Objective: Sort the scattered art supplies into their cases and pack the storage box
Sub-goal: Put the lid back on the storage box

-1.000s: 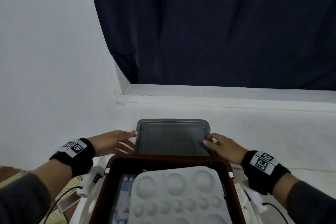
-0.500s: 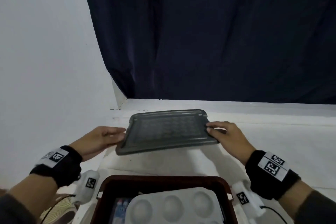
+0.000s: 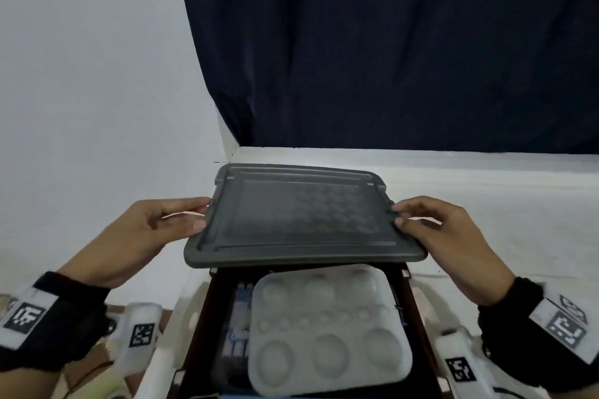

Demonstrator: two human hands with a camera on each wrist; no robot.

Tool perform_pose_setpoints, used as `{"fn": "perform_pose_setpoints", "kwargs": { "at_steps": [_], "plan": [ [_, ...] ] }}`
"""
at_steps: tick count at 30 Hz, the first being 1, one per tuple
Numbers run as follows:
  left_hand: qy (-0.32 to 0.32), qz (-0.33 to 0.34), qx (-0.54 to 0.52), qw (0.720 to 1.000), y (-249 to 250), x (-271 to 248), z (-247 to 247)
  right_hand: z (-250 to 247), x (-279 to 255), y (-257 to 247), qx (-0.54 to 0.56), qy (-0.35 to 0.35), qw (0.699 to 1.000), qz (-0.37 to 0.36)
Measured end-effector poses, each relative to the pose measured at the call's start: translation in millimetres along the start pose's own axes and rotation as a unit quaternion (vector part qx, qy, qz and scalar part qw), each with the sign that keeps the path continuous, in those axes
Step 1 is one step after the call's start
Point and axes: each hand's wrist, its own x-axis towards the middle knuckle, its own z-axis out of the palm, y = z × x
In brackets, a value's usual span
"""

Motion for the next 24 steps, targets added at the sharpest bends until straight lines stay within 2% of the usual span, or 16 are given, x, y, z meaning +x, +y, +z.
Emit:
{"fn": "perform_pose_setpoints", "kwargs": {
  "at_steps": [5, 12, 18, 22, 24],
  "plan": [
    [0.013, -0.008, -0.008, 1.000, -21, -54, 17, -5, -51, 0, -0.038, -0.001, 0.999, -0.001],
    [0.027, 0.032, 0.080, 0.996, -45, -89, 29, 2, -94, 6, -0.202, -0.020, 0.979, 0.006],
    [0.060, 0.062, 0.156, 0.984, -58, -111, 42, 20, -118, 12, -0.334, -0.013, 0.943, 0.007],
    [0.094, 0.082, 0.167, 0.978, -66, -117, 50, 25, -124, 11, -0.455, -0.023, 0.889, 0.046],
    [0.110, 0.093, 0.169, 0.975, -68, -119, 54, 26, -124, 13, -0.460, -0.024, 0.886, 0.050]
  ]
}}
